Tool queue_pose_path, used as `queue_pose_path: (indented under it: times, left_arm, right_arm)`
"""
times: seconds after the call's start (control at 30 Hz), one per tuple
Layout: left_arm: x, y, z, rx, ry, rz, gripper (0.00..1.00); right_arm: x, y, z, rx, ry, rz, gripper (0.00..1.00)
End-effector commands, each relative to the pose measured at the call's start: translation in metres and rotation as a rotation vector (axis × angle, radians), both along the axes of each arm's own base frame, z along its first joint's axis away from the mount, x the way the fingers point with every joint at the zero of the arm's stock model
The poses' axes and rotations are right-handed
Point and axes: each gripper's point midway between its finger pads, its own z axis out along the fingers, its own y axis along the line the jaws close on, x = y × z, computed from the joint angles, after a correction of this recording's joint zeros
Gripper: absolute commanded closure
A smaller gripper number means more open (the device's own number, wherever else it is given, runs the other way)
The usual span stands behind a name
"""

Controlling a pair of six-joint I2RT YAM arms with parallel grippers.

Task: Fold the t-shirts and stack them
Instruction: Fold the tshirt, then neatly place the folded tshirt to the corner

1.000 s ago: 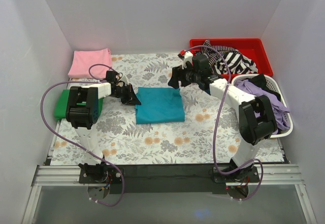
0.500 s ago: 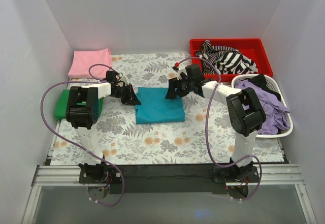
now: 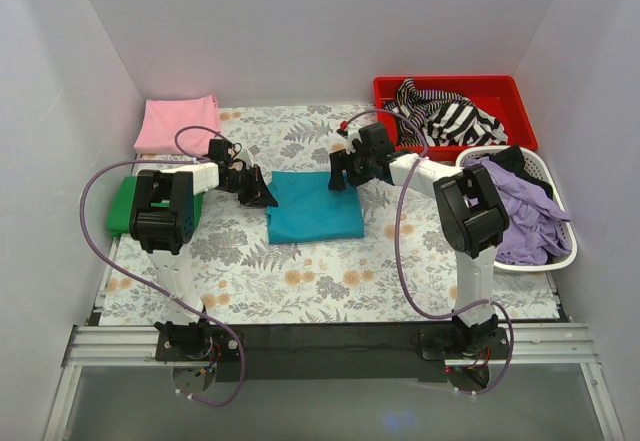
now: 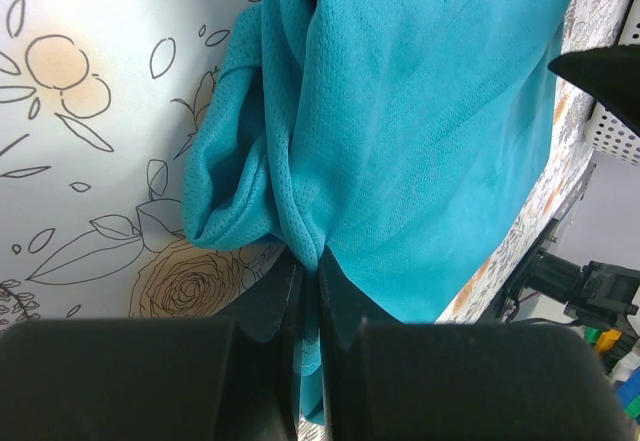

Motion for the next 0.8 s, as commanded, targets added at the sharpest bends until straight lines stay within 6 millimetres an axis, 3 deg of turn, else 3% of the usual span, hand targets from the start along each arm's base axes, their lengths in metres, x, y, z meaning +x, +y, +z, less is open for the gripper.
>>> queue_pose_path:
  times: [0.0,0.17,0.27,0.37,0.43,0.47,0.5,0.57,0.67,0.73,0.77]
  left_arm:
    - [-0.005,0.000,-0.006,0.008,0.014,-0.012,1.00]
    - [-0.005,-0.001,-0.005,0.003,0.009,-0.015,1.00]
    - [-0.005,-0.004,-0.002,-0.020,0.002,-0.025,1.00]
    - [-0.005,-0.008,0.004,-0.055,-0.012,-0.040,0.86]
    - [-0.006,-0.012,0.003,-0.079,-0.001,-0.048,0.77]
    - [-0.007,-0.013,0.002,-0.084,0.008,-0.051,0.74]
    - [-0.008,-0.013,0.000,-0.083,0.014,-0.050,0.74]
    - [-0.009,-0.016,-0.007,-0.064,0.026,-0.054,0.73]
    - [-0.011,-0.020,-0.014,-0.029,0.034,-0.054,0.84]
    - [-0.012,-0.024,-0.020,-0.011,0.054,-0.047,1.00]
    - [-0.013,-0.025,-0.026,0.001,0.068,-0.044,1.00]
  right_arm:
    - [0.022,0.003,0.014,-0.025,-0.078,-0.003,0.23]
    - [0.036,0.005,0.049,-0.012,-0.180,0.011,0.24]
    - [0.040,0.005,0.090,0.015,-0.264,0.009,0.23]
    - [0.038,0.000,0.121,0.030,-0.318,-0.004,0.23]
    - [0.032,-0.005,0.127,0.027,-0.330,-0.012,0.22]
    - [0.029,-0.008,0.139,0.034,-0.352,-0.019,0.22]
    - [0.025,-0.012,0.135,0.026,-0.344,-0.024,0.22]
    - [0.019,-0.018,0.147,0.030,-0.365,-0.034,0.22]
    - [0.008,-0.024,0.144,0.024,-0.359,-0.039,0.22]
    - [0.001,-0.028,0.137,0.017,-0.341,-0.044,0.22]
    - [-0.002,-0.029,0.141,0.023,-0.348,-0.044,0.22]
